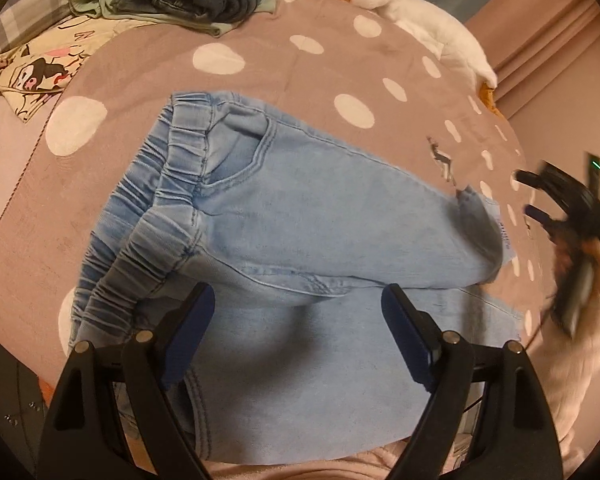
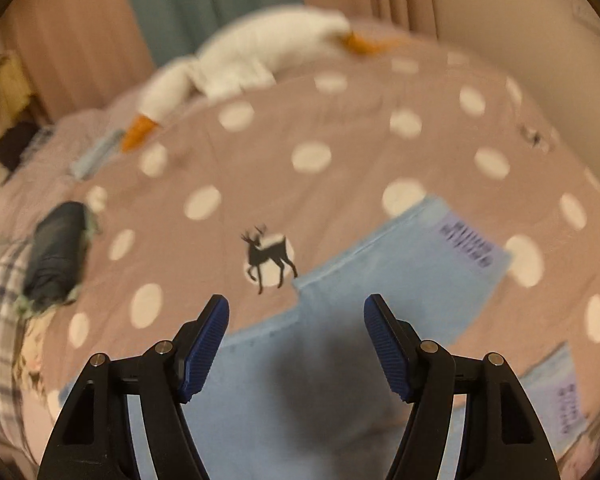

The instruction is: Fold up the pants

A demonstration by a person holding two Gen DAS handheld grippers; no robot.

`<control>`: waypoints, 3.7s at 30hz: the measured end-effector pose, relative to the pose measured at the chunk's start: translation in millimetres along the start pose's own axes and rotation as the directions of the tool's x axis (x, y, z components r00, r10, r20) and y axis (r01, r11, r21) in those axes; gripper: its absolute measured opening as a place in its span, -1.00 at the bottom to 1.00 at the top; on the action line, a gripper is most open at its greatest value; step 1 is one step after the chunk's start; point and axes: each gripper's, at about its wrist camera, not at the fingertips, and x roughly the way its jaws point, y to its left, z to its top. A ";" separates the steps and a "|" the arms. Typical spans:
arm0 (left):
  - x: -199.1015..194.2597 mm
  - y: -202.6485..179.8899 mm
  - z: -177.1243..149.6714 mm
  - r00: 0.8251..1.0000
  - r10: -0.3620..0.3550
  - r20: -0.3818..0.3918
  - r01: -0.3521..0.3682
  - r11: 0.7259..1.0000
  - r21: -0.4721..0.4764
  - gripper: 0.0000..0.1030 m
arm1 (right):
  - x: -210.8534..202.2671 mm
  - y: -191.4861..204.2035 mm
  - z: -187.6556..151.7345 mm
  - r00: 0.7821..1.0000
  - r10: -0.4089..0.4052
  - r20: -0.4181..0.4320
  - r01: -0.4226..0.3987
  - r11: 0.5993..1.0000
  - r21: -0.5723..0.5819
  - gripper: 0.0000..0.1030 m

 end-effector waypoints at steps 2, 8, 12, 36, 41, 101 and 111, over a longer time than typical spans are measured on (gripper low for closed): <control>-0.7 -1.4 -0.7 1.000 0.030 0.002 -0.030 1.000 0.001 0.67 | 39.8 7.2 12.3 0.996 -0.054 -0.077 0.055 0.999 0.001 0.35; 1.5 2.6 -2.7 0.997 0.073 -0.008 -0.073 0.997 -0.013 0.67 | 112.9 18.8 26.5 0.963 -0.189 -0.195 0.188 0.982 -0.021 0.35; 1.8 3.1 -4.7 0.997 0.082 -0.015 -0.082 0.997 -0.012 0.67 | 128.0 11.6 21.4 0.944 -0.254 -0.212 0.255 0.967 -0.025 0.33; 7.4 -42.8 29.9 0.995 -0.097 0.009 0.097 0.995 0.012 0.67 | -95.8 -112.6 -136.2 0.969 0.168 0.183 -0.208 0.951 0.227 -0.97; 36.3 -60.1 51.4 0.990 -0.126 -0.057 0.125 0.992 -0.016 0.67 | -79.9 -142.9 -164.1 0.977 0.164 0.135 -0.198 0.930 0.309 -0.97; -6.2 77.8 -60.5 0.973 -0.130 -0.192 0.099 0.982 -0.161 -0.66 | -78.7 -89.8 -153.0 0.967 -0.251 0.032 0.253 0.952 -0.172 0.34; -4.1 61.6 -59.5 0.979 -0.112 -0.170 0.090 0.987 -0.132 -0.73 | -34.6 -78.8 -111.6 0.992 -0.126 0.025 0.128 0.981 -0.147 -0.90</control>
